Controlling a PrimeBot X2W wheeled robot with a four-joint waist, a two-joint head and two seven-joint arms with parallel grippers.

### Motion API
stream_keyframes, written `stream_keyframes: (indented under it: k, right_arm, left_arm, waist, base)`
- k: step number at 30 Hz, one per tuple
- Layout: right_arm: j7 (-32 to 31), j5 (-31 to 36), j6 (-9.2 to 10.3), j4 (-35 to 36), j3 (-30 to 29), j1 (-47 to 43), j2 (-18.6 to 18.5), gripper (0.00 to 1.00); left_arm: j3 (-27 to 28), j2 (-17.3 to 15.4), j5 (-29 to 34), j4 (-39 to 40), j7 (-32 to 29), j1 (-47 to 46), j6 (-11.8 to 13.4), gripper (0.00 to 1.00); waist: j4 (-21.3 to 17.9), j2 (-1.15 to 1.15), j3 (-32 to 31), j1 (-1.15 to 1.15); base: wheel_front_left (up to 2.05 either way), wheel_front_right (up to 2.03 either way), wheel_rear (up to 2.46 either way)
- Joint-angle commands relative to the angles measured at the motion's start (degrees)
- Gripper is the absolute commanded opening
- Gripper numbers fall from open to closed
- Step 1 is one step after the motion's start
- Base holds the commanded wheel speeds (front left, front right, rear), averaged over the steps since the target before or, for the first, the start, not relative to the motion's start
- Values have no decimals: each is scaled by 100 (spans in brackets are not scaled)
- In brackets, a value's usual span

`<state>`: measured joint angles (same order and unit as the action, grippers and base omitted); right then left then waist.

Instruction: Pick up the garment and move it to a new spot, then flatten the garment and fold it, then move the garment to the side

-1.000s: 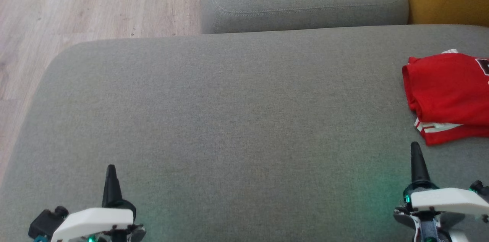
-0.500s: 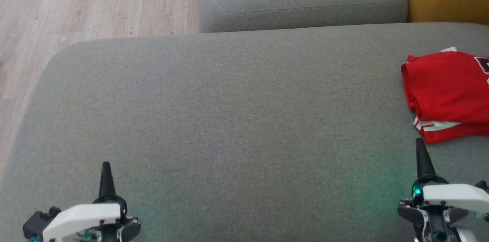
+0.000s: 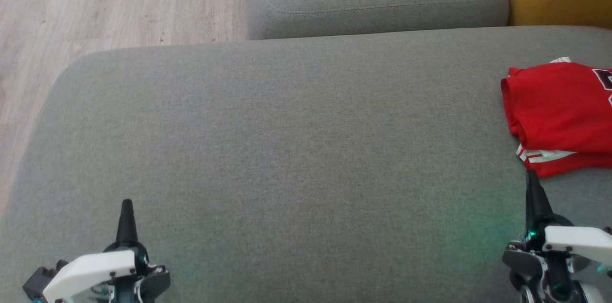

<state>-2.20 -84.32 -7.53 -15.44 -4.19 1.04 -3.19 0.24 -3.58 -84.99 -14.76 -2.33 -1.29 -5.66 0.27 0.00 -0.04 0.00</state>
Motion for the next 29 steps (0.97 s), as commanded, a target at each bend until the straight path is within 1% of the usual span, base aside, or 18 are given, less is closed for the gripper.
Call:
stream_keyframes:
  k: [1, 13, 29]
  right_arm:
    - [-76, -201, 4, 182, 69, 391, -117, 0]
    - [-265, -944, 4, 154, -31, 495, -113, 0]
    - [-296, -922, 4, 151, -68, 499, -88, 0]
  left_arm:
    - [256, -85, -184, 130, -56, -368, -75, 0]
    - [421, -78, -881, 81, -248, -471, -181, 0]
    - [460, -53, -859, 79, -280, -475, -182, 0]
  waist:
    - [-3, 0, 3, 0]
    - [-26, 0, 22, 0]
    - [-27, 0, 22, 0]
  base:
    - [0, 0, 0]
    - [0, 0, 0]
    - [0, 0, 0]
